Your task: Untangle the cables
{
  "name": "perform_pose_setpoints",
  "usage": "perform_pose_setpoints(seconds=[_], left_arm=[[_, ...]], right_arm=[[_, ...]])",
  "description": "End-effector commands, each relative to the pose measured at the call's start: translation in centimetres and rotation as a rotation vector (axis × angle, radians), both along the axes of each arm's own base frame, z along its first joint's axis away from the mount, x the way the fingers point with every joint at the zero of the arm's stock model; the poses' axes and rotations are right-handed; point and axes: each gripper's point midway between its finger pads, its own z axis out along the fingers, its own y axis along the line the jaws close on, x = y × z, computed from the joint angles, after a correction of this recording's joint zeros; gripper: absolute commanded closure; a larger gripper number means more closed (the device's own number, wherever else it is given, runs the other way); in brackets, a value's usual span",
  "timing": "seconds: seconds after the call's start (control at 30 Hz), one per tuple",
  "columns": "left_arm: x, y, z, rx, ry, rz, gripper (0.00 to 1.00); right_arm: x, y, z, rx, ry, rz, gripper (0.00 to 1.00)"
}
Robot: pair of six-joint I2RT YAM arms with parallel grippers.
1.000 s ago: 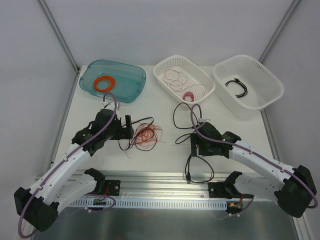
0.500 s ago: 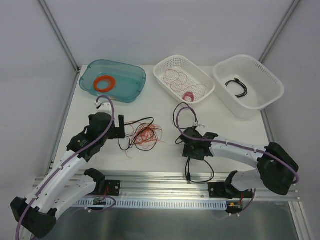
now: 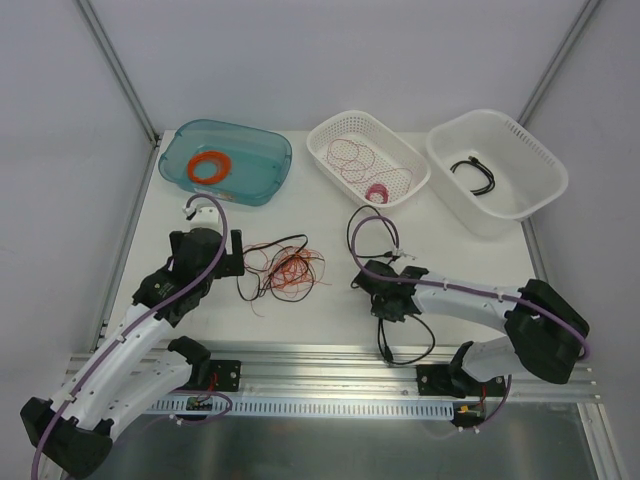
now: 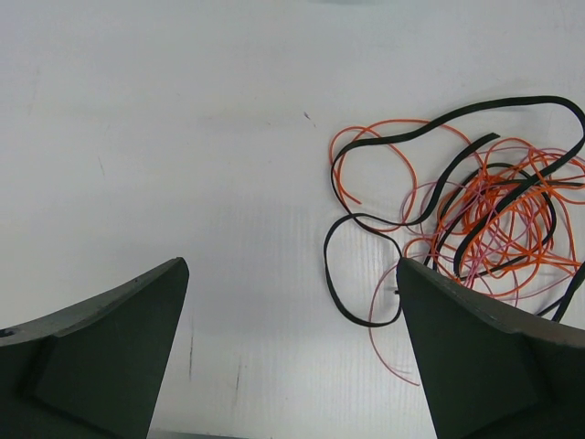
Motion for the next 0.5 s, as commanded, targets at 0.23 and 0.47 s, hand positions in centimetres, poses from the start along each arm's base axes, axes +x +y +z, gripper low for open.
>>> perform_pose_setpoints(seconds=[0.23,0.47], left_arm=[[0.5,0.9,0.7,0.024,-0.041,0.026,0.01],[0.5,1.0,0.8,0.024,-0.047,0.030,0.01]], right_arm=[[5.3,-5.0,12.5,-0.181,-0.364,0.000,0.99],[8.7,-10.0,24.6,-0.188,-0.582,-0.026,0.99]])
